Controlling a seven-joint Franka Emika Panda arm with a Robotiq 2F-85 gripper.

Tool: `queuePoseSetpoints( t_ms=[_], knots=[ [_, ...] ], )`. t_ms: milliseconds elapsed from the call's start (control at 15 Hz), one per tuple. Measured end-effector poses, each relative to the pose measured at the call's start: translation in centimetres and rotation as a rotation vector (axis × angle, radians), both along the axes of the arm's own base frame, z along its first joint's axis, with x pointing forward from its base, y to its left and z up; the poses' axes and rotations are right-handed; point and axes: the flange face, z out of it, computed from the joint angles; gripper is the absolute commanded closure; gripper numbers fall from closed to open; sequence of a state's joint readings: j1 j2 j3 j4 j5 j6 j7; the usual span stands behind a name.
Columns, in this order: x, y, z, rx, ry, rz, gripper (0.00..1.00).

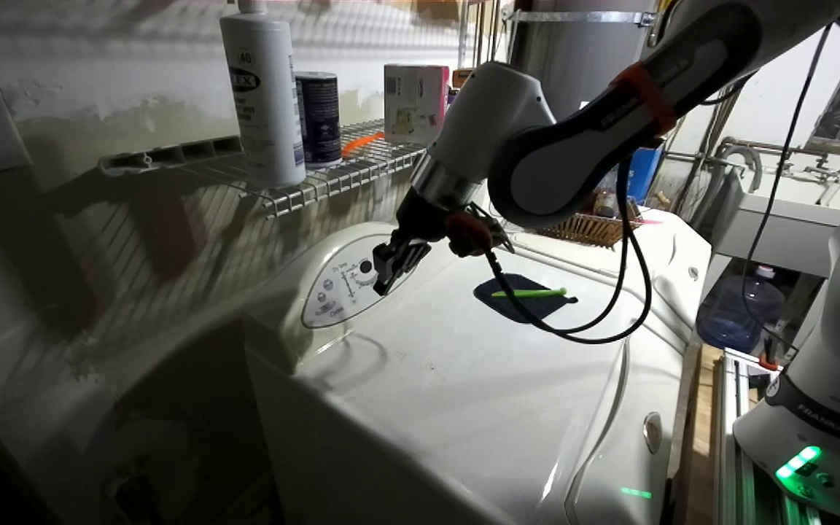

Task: Press a button on the left side of the washing machine

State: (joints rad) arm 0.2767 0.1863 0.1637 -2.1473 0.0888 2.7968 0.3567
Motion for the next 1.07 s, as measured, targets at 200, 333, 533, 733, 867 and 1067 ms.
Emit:
queuePoseSetpoints(
  t_ms=[200,333,533,733,867,1067],
  knots=[
    [2.4,0.7,-1.2,0.004,-0.020,-0.053,1.00],
    [3.7,1.0,-2.0,0.001,-0.044,-0.089,1.00],
    [5.2,1.3,-3.3,-0.003,-0.078,-0.135,1.00],
    [6.4,1.8,-4.3,-0.001,-0.116,-0.173,1.00],
    [7.1,2.1,-4.9,-0.005,-0.134,-0.194,1.00],
    [7.9,2.2,-5.5,-0.023,-0.153,-0.220,1.00]
  ],
)
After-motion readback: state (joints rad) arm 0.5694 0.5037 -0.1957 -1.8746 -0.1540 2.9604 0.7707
